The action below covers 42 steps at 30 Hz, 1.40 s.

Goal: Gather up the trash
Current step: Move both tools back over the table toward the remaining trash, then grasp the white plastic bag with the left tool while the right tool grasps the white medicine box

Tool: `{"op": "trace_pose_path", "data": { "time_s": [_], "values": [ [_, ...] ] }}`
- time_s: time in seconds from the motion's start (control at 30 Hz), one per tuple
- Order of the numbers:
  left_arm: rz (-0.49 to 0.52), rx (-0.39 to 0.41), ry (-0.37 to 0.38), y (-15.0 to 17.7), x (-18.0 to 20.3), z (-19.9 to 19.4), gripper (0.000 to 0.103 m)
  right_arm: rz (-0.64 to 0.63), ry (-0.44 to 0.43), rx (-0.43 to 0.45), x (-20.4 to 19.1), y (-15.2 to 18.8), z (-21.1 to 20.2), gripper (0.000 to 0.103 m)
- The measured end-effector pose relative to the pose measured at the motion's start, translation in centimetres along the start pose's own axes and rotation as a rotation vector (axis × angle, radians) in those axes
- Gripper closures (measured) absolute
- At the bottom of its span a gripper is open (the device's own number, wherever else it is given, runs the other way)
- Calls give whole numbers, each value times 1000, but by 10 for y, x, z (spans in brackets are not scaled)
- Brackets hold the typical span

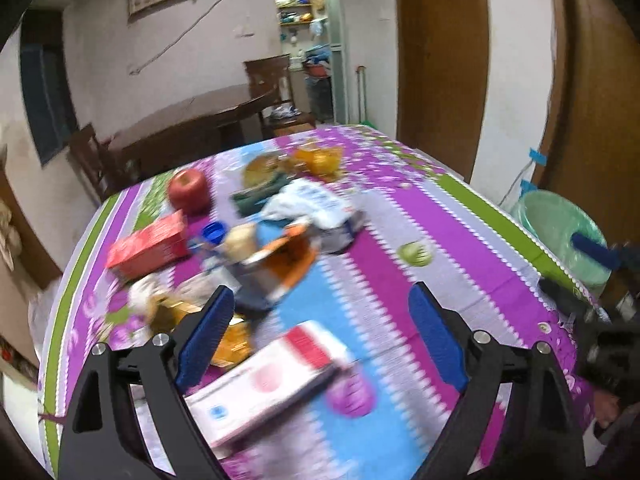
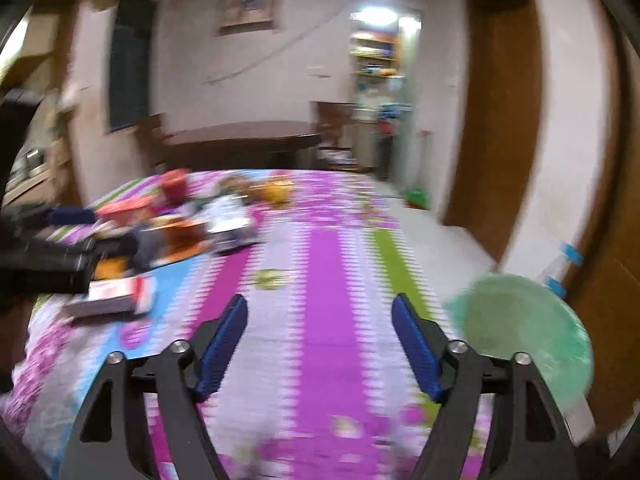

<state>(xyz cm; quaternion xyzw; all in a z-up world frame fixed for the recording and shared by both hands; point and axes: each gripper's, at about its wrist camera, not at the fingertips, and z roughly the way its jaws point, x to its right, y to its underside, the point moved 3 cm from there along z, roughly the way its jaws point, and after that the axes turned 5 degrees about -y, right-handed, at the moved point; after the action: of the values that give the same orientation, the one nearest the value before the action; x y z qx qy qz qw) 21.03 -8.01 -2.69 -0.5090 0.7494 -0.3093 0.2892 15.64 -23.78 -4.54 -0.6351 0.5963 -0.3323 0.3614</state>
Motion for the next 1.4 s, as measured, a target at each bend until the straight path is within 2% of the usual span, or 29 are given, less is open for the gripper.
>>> {"op": "trace_pose_path", "data": {
  "time_s": [0.13, 0.27, 0.4, 0.5, 0.57, 0.67, 0.8, 0.87, 0.93, 1.0, 1.07, 1.17, 1.23, 1.27, 1.4],
  "values": [
    [-54, -41, 12, 11, -59, -6, 13, -116, -213, -61, -52, -4, 18, 13],
    [5, -96, 16, 29, -95, 5, 13, -261, -348, -100, -97, -8, 33, 7],
    [89, -132, 65, 44, -123, 18, 13, -388, -458, -156, -125, -12, 57, 5],
    [178, -124, 123, 52, -132, 23, 13, -448, -550, -226, -138, -16, 81, 5],
    [233, -106, 130, 57, -136, 24, 13, -486, -617, -280, -145, -17, 96, 5],
    [304, -119, 195, 64, -140, 32, 13, -519, -711, -350, -149, -18, 120, 5],
    [360, -137, 278, 70, -139, 43, 13, -552, -783, -417, -158, -23, 149, 5],
    [381, -145, 284, 71, -140, 50, 13, -574, -827, -454, -163, -21, 160, 5],
    [390, -164, 305, 71, -140, 59, 13, -611, -827, -461, -167, -22, 169, 5],
    [408, -175, 316, 73, -138, 64, 18, -665, -823, -454, -173, -23, 176, 5],
    [415, -187, 340, 73, -138, 69, 30, -710, -827, -447, -178, -23, 179, 5],
    [434, -201, 347, 75, -137, 75, 38, -742, -847, -449, -182, -23, 182, 6],
    [421, -197, 370, 74, -138, 76, 45, -739, -875, -464, -184, -24, 185, 21],
    [417, -193, 373, 73, -138, 76, 53, -738, -885, -467, -183, -25, 183, 24],
    [395, -175, 362, 75, -139, 73, 70, -753, -878, -454, -178, -24, 169, 40]
  ]
}}
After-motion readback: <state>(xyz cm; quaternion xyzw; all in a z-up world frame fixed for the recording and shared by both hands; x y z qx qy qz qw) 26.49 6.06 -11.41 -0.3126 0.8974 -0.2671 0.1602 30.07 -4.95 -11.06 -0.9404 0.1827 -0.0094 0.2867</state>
